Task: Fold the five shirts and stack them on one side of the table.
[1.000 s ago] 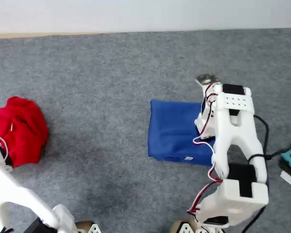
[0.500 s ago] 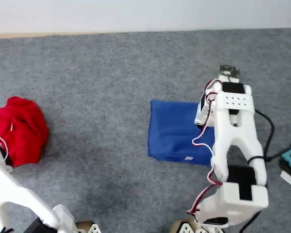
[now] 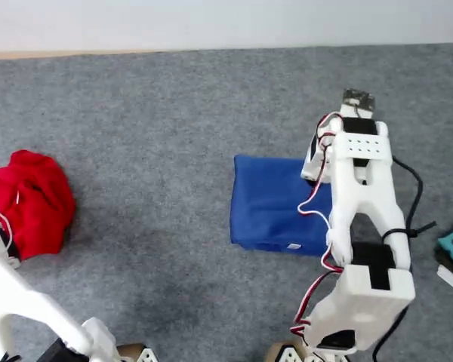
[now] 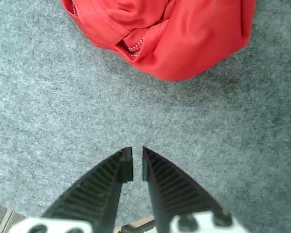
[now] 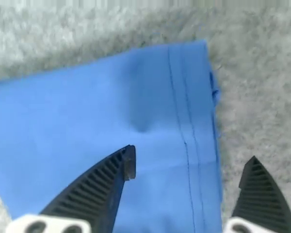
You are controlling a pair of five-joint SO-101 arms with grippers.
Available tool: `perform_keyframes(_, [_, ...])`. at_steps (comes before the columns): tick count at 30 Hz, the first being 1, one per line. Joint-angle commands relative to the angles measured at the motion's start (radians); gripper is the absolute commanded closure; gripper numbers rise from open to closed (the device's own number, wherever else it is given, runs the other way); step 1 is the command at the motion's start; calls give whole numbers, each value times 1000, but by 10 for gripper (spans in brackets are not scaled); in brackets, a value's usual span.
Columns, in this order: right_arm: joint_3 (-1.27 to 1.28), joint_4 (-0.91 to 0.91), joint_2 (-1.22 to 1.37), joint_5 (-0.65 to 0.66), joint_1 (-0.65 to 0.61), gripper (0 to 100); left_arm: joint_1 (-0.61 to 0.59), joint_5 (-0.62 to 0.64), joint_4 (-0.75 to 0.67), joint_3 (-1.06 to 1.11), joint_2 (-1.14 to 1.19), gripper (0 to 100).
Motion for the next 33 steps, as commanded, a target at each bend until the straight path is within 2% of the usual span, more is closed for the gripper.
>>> perform_keyframes(1, [-52,-16,30,-5,4,658,6,3,0,-10,-29,956])
perform_keyframes(12, [-52,-64,211,-5,-22,672,21,2,-15,-12,-29,956])
perform_keyframes(15, [-52,-61,234,-5,-33,772,61,2,-14,-12,-29,956])
perform_keyframes(18, [-52,-59,237,2,-33,915,97,5,-14,-12,-29,956])
perform_keyframes(20, [-58,-41,237,55,-35,995,106,6,-14,-12,-29,956])
perform_keyframes(28, [-209,143,237,143,38,988,106,3,-14,-12,-29,956])
perform_keyframes(33, [-374,257,237,310,99,988,106,3,-14,-10,-29,956])
